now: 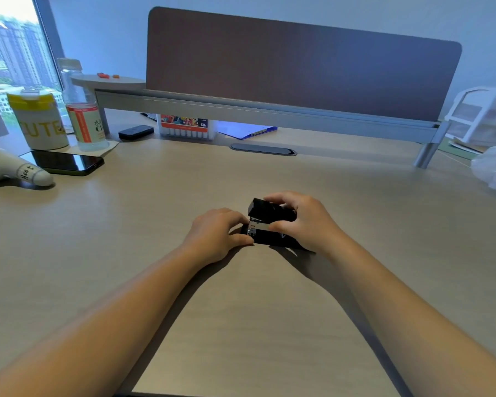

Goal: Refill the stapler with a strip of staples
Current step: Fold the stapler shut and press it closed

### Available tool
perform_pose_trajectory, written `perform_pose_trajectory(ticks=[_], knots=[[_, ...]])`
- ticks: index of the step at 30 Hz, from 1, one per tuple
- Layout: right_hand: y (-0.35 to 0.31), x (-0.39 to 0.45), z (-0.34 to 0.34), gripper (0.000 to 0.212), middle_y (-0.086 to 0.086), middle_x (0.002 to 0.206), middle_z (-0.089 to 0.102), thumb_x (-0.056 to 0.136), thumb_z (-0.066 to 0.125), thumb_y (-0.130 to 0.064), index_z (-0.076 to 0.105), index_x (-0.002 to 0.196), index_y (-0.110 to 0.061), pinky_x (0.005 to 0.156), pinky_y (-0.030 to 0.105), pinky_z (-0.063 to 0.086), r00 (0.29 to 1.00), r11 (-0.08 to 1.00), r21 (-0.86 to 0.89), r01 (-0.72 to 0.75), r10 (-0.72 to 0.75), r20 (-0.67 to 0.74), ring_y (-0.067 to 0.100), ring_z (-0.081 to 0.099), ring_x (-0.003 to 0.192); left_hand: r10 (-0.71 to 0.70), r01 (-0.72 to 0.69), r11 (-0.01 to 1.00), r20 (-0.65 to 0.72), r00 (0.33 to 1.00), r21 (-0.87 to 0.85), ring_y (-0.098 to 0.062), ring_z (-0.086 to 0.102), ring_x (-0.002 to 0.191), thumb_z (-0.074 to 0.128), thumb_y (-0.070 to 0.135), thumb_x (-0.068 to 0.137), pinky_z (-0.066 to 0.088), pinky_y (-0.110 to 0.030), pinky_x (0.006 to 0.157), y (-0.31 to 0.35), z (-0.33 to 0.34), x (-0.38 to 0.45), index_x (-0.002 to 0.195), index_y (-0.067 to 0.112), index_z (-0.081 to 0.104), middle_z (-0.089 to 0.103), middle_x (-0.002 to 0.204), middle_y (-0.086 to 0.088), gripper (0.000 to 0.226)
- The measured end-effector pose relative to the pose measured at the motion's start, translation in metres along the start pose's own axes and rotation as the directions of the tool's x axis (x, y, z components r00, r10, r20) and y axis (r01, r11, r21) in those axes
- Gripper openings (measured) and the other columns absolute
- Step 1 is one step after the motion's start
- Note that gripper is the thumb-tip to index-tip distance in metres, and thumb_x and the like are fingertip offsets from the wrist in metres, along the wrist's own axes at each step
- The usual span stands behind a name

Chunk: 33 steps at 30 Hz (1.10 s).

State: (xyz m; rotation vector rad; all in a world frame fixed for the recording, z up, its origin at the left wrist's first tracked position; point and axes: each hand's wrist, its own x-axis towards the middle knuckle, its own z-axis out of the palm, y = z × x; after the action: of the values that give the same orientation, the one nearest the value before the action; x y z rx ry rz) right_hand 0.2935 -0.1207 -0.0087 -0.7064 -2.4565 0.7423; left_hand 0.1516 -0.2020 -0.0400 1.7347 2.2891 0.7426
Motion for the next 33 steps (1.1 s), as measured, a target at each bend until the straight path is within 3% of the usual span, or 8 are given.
perform_pose_trajectory(ticks=[4, 8, 13, 20, 24, 29, 33], knots=[[0.011, -0.009, -0.005, 0.048, 0.002, 0.108, 0.054, 0.076, 0.065, -0.013, 0.046, 0.120, -0.017, 0.084, 0.027, 0.036, 0.996, 0.996, 0.018, -0.086, 0.086, -0.009, 0.017, 0.048, 0.099, -0.012, 0.009, 0.989, -0.019, 1.000, -0.150, -0.022, 0.046, 0.121, 0.064, 0.029, 0.075, 0.037, -0.038, 0.101, -0.001, 0.000, -0.004, 0.131, 0.022, 0.033, 0.053, 0.131, -0.005, 0.065], [0.027, -0.029, -0.010, 0.056, -0.003, 0.107, 0.046, 0.077, 0.065, -0.015, 0.037, 0.125, -0.017, 0.087, 0.029, 0.037, 0.982, 0.982, 0.042, -0.186, 0.187, -0.016, 0.016, 0.045, 0.099, 0.078, -0.086, 0.966, -0.043, 0.996, -0.245, -0.022, 0.042, 0.126, 0.067, 0.024, 0.073, 0.034, -0.036, 0.104, 0.000, -0.002, -0.010, 0.137, 0.033, 0.015, 0.048, 0.135, -0.007, 0.084], [0.033, -0.035, -0.009, 0.052, -0.002, 0.105, 0.046, 0.078, 0.063, -0.013, 0.034, 0.122, -0.014, 0.087, 0.029, 0.039, 0.972, 0.971, 0.081, -0.226, 0.230, -0.044, 0.017, 0.046, 0.097, 0.174, -0.182, 0.973, -0.070, 0.982, -0.140, -0.021, 0.048, 0.117, 0.064, 0.019, 0.077, 0.034, -0.026, 0.091, 0.000, 0.001, -0.012, 0.133, 0.034, 0.027, 0.051, 0.130, -0.005, 0.069], [0.034, -0.037, -0.009, 0.042, 0.000, 0.106, 0.045, 0.078, 0.063, -0.015, 0.038, 0.113, -0.015, 0.080, 0.030, 0.038, 0.974, 0.974, 0.068, -0.218, 0.221, -0.041, 0.020, 0.048, 0.095, 0.163, -0.182, 0.963, -0.112, 0.980, -0.197, -0.021, 0.048, 0.117, 0.060, 0.011, 0.079, 0.035, -0.028, 0.096, -0.003, 0.002, -0.009, 0.126, 0.029, 0.041, 0.054, 0.126, -0.004, 0.054], [0.034, -0.039, -0.012, 0.042, -0.001, 0.106, 0.046, 0.077, 0.064, -0.013, 0.039, 0.110, -0.018, 0.077, 0.029, 0.037, 0.976, 0.976, 0.039, -0.216, 0.217, -0.010, 0.019, 0.048, 0.093, 0.168, -0.184, 0.972, -0.115, 0.979, -0.149, -0.022, 0.047, 0.118, 0.061, 0.015, 0.078, 0.036, -0.031, 0.097, -0.002, 0.002, -0.011, 0.130, 0.030, 0.036, 0.052, 0.129, -0.006, 0.059], [0.035, -0.042, -0.016, 0.046, 0.001, 0.110, 0.051, 0.078, 0.064, -0.015, 0.039, 0.116, -0.016, 0.080, 0.031, 0.041, 0.972, 0.972, -0.033, -0.233, 0.233, -0.016, 0.019, 0.050, 0.094, 0.046, -0.058, 0.990, -0.086, 0.995, -0.132, -0.024, 0.046, 0.122, 0.067, 0.025, 0.073, 0.037, -0.040, 0.103, -0.002, 0.001, -0.008, 0.137, 0.029, 0.017, 0.051, 0.133, -0.007, 0.081], [0.035, -0.036, -0.015, 0.042, 0.007, 0.114, 0.056, 0.078, 0.063, -0.015, 0.040, 0.113, -0.015, 0.083, 0.037, 0.046, 0.970, 0.968, -0.071, -0.242, 0.240, -0.027, 0.021, 0.052, 0.093, 0.019, -0.022, 0.996, -0.026, 0.999, -0.087, -0.024, 0.048, 0.119, 0.063, 0.026, 0.077, 0.039, -0.042, 0.100, -0.002, 0.002, 0.000, 0.130, 0.024, 0.034, 0.060, 0.124, -0.005, 0.061]])
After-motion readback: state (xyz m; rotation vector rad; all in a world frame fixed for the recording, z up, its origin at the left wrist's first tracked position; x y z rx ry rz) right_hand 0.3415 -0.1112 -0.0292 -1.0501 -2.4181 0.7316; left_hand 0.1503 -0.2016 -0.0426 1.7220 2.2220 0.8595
